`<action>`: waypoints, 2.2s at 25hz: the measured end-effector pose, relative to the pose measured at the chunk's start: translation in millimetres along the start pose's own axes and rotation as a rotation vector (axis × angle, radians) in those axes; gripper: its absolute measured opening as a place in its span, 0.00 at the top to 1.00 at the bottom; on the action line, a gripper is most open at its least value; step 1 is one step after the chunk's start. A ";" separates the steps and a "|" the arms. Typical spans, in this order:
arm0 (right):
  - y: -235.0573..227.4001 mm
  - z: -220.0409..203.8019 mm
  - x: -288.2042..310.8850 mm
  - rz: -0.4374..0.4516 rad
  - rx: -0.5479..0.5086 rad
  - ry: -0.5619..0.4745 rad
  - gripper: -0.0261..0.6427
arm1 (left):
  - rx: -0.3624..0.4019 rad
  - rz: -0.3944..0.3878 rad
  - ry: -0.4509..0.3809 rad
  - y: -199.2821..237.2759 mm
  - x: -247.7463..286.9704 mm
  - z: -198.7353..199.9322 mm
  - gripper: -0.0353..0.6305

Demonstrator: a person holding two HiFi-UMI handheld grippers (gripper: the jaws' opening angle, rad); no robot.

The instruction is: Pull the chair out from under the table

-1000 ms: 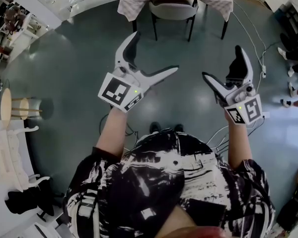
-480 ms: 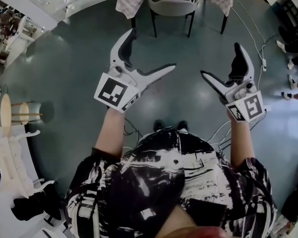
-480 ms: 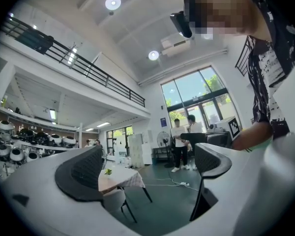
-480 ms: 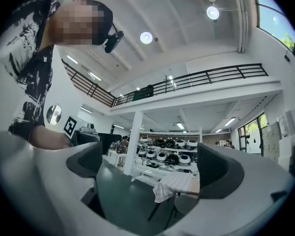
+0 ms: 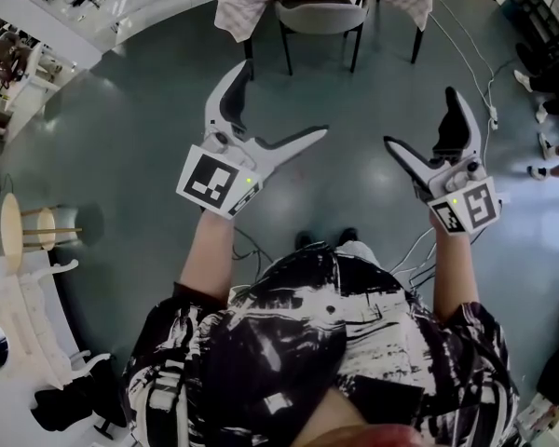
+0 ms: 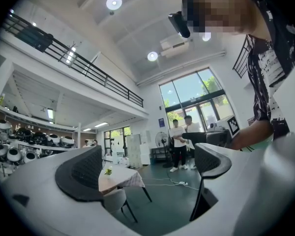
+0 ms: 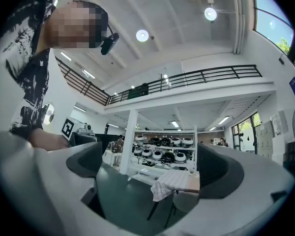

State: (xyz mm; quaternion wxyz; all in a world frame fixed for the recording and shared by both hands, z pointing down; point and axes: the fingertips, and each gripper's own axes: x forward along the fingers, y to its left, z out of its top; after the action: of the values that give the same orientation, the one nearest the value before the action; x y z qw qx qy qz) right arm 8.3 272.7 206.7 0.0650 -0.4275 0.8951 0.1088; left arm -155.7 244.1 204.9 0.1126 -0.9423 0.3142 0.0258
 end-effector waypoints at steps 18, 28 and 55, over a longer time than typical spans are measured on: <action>-150.2 -50.7 76.8 0.019 0.065 -0.036 0.11 | 0.012 0.029 0.052 81.8 143.7 -44.1 0.11; -267.7 -79.2 146.0 0.103 0.072 -0.031 0.11 | 0.005 0.061 0.054 138.6 271.1 -65.2 0.11; -409.6 -181.8 428.8 0.097 0.011 0.115 0.11 | -0.041 -0.042 0.056 419.5 424.1 -170.7 0.11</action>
State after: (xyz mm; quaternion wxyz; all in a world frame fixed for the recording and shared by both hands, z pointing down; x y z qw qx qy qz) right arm 54.9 -345.1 235.9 0.0103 -0.3888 0.9176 0.0822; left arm -70.4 -369.5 238.1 0.0851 -0.9511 0.2968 0.0033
